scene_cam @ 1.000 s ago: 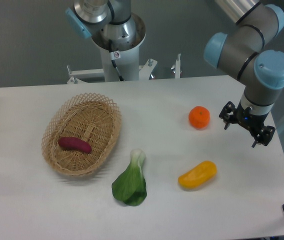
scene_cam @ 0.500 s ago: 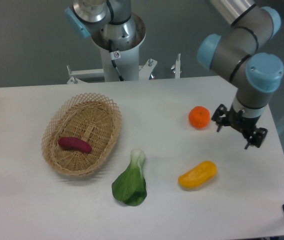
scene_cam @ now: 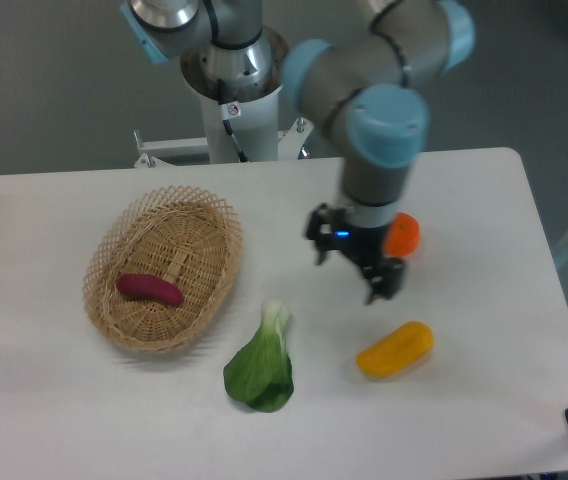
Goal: Pick up the sweet potato from the basket
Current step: 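Move the gripper over the basket and lower it toward the sweet potato, then close the gripper around the purple sweet potato in the basket, then lift the sweet potato out of the basket and carry it toward the orange, then carry the held sweet potato past the orange and hold it raised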
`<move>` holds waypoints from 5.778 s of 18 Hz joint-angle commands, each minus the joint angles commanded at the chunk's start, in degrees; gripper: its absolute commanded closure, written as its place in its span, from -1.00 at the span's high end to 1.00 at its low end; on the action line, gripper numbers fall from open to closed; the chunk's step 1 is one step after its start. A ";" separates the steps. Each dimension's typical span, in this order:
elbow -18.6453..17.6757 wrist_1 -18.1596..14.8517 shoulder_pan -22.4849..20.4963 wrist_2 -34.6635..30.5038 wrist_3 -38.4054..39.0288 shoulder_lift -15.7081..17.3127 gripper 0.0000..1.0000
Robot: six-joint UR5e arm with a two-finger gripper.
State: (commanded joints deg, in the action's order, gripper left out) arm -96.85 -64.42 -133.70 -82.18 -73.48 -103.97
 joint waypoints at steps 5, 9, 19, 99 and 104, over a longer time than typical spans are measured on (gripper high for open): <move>-4.48 2.27 8.10 -0.09 -0.53 0.26 1.00; -8.70 8.69 11.27 -0.26 -0.70 -0.35 1.00; -13.63 11.68 13.47 -0.44 -3.69 -3.86 1.00; 14.06 -4.31 -26.35 -6.32 -13.45 -9.58 -0.74; 13.79 -4.31 -26.61 -6.68 -13.45 -9.58 -0.74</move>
State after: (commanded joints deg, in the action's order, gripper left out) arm -83.06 -68.73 -160.31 -88.86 -86.92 -113.56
